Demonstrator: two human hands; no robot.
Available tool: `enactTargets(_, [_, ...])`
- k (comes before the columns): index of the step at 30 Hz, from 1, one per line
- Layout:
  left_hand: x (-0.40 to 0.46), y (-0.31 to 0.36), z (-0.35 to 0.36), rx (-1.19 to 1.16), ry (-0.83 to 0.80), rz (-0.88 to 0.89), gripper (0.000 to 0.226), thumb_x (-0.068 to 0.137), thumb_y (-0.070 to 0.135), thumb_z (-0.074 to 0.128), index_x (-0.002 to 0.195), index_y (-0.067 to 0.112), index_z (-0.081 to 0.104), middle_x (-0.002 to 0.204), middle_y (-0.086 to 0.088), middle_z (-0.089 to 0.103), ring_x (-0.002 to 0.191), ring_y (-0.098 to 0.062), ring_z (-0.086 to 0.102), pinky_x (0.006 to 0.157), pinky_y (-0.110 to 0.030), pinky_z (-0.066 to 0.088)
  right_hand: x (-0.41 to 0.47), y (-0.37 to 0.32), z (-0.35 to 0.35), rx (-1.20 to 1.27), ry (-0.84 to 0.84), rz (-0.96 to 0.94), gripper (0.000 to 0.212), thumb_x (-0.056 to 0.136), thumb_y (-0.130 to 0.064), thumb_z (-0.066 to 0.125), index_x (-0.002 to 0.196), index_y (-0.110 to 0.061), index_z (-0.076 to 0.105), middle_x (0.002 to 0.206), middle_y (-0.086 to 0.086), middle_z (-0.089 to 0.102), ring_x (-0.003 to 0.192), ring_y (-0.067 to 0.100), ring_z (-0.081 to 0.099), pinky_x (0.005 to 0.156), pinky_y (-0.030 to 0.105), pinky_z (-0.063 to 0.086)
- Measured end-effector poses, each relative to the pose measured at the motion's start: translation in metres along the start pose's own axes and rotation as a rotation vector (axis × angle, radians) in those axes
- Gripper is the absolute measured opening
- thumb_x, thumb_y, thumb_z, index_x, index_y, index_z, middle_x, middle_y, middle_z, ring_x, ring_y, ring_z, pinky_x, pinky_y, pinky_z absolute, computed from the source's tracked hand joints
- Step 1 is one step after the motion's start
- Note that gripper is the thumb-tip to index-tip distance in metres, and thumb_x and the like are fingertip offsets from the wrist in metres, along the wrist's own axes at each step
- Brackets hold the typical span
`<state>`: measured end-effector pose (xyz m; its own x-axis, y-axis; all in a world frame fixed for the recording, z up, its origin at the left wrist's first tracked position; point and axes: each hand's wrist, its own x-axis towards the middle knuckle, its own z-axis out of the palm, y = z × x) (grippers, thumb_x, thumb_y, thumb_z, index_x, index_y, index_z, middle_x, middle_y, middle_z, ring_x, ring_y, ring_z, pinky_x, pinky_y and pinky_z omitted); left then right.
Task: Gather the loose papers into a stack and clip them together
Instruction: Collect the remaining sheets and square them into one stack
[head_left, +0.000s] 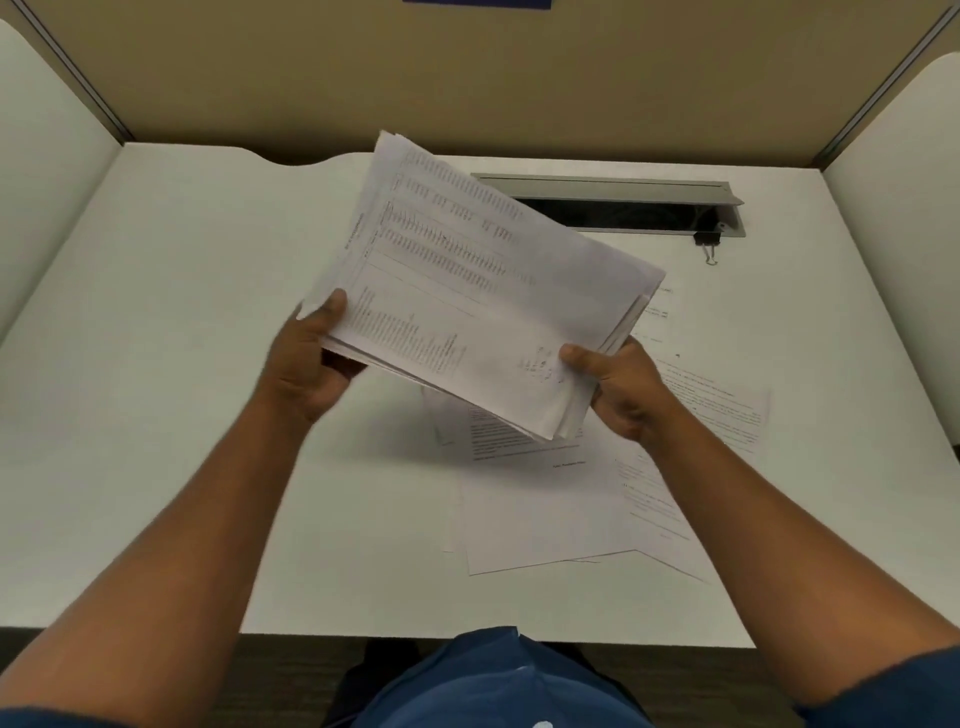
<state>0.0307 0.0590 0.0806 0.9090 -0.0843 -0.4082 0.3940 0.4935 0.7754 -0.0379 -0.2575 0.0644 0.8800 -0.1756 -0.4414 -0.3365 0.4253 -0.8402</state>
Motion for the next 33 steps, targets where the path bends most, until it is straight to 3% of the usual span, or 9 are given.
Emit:
enactTargets(4, [0.002, 0.031, -0.016, 0.475, -0.045, 0.053, 0.030, 0.097, 0.002, 0.057, 0.121, 0.019, 0.065, 0.112, -0.006, 0.076, 0.088, -0.020, 0.074, 0.065, -0.030, 0.060, 0.000, -0.018, -0.009, -0.110, -0.064, -0.038, 0.047, 0.079, 0.000, 0.073, 0.125, -0.006, 0.062, 0.117, 0.010, 0.073, 0.108, 0.029, 0.070, 0.084, 0.038, 0.061])
enactTargets(7, [0.004, 0.040, -0.017, 0.659, -0.095, 0.076, 0.026, 0.096, 0.006, 0.064, 0.115, 0.023, 0.066, 0.103, 0.003, 0.079, 0.097, -0.019, 0.074, 0.074, -0.034, 0.058, -0.001, -0.026, -0.008, -0.228, -0.134, -0.073, 0.034, 0.083, 0.000, 0.072, 0.114, -0.014, 0.068, 0.113, 0.007, 0.074, 0.104, 0.025, 0.072, 0.084, 0.038, 0.061])
enactTargets(12, [0.005, 0.027, -0.014, 0.588, -0.120, 0.099, 0.028, 0.098, 0.004, 0.059, 0.118, 0.023, 0.066, 0.115, 0.004, 0.075, 0.109, -0.021, 0.070, 0.083, -0.041, 0.060, 0.002, -0.019, -0.005, -0.308, -0.152, -0.110, 0.028, 0.085, 0.003, 0.072, 0.106, -0.017, 0.072, 0.112, 0.009, 0.075, 0.105, 0.031, 0.071, 0.088, 0.046, 0.058])
enactTargets(14, [0.004, 0.017, -0.018, 0.585, -0.088, 0.107, 0.027, 0.099, 0.004, 0.058, 0.115, 0.024, 0.068, 0.115, 0.004, 0.074, 0.110, -0.026, 0.067, 0.090, -0.051, 0.056, 0.001, -0.014, -0.002, -0.303, -0.110, -0.114, 0.030, 0.087, 0.010, 0.065, 0.101, -0.015, 0.072, 0.101, 0.003, 0.077, 0.096, 0.025, 0.073, 0.083, 0.042, 0.059])
enactTargets(18, [0.000, -0.001, -0.018, 0.571, -0.059, 0.100, 0.026, 0.103, 0.007, 0.053, 0.113, 0.027, 0.065, 0.115, 0.008, 0.073, 0.109, -0.024, 0.067, 0.090, -0.055, 0.055, -0.003, -0.005, 0.006, -0.286, -0.054, -0.110, 0.029, 0.086, 0.013, 0.060, 0.100, -0.011, 0.069, 0.094, 0.001, 0.075, 0.082, 0.016, 0.073, 0.071, 0.032, 0.060])
enactTargets(22, [-0.002, -0.010, -0.021, 0.556, -0.035, 0.104, 0.026, 0.104, 0.008, 0.051, 0.118, 0.027, 0.062, 0.123, 0.003, 0.070, 0.113, -0.027, 0.066, 0.091, -0.055, 0.055, -0.003, -0.003, 0.010, -0.260, -0.032, -0.103, 0.031, 0.086, 0.014, 0.059, 0.100, -0.012, 0.068, 0.095, 0.003, 0.074, 0.085, 0.020, 0.072, 0.072, 0.036, 0.059])
enactTargets(25, [-0.002, -0.011, -0.024, 0.603, 0.036, 0.188, 0.025, 0.104, 0.008, 0.052, 0.110, 0.028, 0.067, 0.120, 0.002, 0.071, 0.109, -0.029, 0.067, 0.094, -0.057, 0.055, -0.004, -0.005, 0.013, -0.330, -0.071, -0.119, 0.033, 0.086, 0.012, 0.062, 0.102, -0.016, 0.068, 0.101, 0.004, 0.073, 0.094, 0.025, 0.070, 0.078, 0.038, 0.061])
enactTargets(30, [-0.009, -0.006, -0.009, 0.558, 0.037, 0.410, 0.030, 0.100, 0.000, 0.052, 0.106, 0.027, 0.063, 0.109, 0.008, 0.069, 0.102, -0.012, 0.065, 0.086, -0.033, 0.056, -0.011, -0.013, 0.028, -0.367, -0.094, -0.298, 0.037, 0.087, 0.008, 0.065, 0.100, -0.026, 0.064, 0.096, 0.001, 0.065, 0.093, 0.017, 0.065, 0.081, 0.041, 0.060])
enactTargets(33, [-0.013, -0.010, -0.008, 0.485, 0.036, 0.471, 0.035, 0.084, -0.002, 0.051, 0.111, 0.017, 0.062, 0.107, 0.002, 0.066, 0.101, -0.012, 0.063, 0.077, -0.023, 0.055, -0.015, -0.010, 0.031, -0.329, -0.137, -0.333, 0.043, 0.085, 0.009, 0.068, 0.103, -0.030, 0.064, 0.097, -0.003, 0.065, 0.092, 0.011, 0.067, 0.079, 0.039, 0.061])
